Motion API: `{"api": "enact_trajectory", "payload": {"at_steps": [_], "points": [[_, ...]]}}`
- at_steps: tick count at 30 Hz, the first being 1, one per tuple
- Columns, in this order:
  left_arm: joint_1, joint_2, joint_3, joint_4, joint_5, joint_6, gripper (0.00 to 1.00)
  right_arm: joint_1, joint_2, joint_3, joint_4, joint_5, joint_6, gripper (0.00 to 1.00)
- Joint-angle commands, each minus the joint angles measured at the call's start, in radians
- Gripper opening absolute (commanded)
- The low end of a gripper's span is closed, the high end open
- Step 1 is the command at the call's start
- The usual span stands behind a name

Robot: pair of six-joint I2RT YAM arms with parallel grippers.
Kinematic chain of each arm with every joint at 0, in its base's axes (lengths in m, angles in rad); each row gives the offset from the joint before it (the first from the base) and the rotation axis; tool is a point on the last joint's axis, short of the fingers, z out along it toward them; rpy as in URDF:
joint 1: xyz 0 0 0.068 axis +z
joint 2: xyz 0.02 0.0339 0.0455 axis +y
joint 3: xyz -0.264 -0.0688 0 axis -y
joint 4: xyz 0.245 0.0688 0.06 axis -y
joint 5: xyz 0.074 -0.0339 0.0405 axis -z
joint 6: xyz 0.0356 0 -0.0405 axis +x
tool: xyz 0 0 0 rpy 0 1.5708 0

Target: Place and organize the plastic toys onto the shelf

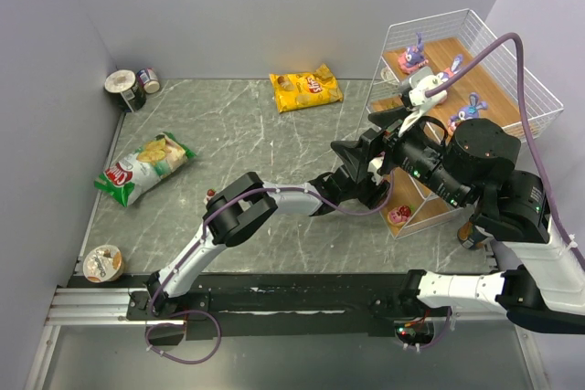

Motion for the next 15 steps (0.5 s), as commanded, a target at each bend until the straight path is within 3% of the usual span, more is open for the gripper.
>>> {"api": "enact_trajectory", "payload": {"at_steps": [1,11,15], "points": [[-0.010,-0.001,0.026,0.008,-0.004,0.020,0.67,-0.004,-0.003,0.021,0.038,0.010,-0.008,1.00],[-0.010,-0.032,0.015,0.011,-0.042,0.004,0.91,-0.004,-0.010,0.015,0.041,0.009,-0.008,1.00],[-0.008,-0.067,-0.020,0.037,-0.048,-0.007,0.95,-0.004,-0.015,0.016,0.035,0.030,-0.002,1.00]]}}
